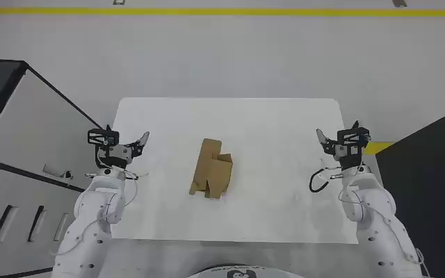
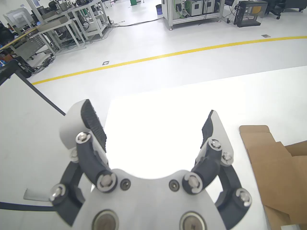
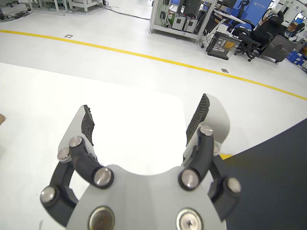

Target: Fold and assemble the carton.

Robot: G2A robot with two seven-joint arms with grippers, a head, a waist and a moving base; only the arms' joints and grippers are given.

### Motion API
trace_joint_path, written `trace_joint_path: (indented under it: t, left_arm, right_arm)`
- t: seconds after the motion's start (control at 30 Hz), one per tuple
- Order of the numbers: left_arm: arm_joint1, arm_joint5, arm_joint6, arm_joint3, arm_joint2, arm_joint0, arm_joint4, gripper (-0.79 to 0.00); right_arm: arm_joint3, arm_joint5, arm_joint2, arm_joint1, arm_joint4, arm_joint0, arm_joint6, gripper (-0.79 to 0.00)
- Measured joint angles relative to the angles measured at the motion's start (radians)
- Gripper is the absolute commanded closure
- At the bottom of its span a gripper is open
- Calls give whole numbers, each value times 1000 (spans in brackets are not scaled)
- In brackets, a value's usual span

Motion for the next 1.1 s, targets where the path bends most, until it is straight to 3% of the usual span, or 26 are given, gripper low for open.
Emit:
trace_joint_path:
  t: [0.27, 0.63, 0.9, 1.1]
  left_arm:
    - [0, -2, 2, -1, 1, 0, 2, -785]
    - [1, -146, 158, -8, 85, 55, 139, -785]
    - [1, -154, 162, -9, 87, 53, 142, -785]
    - [8, -232, 166, 2, 124, 80, 265, -785]
  right_arm:
    - [0, 0, 0, 0, 0, 0, 0, -785]
    - [0, 0, 0, 0, 0, 0, 0, -785]
    - [0, 0, 0, 0, 0, 0, 0, -785]
    - [0, 0, 0, 0, 0, 0, 0, -785]
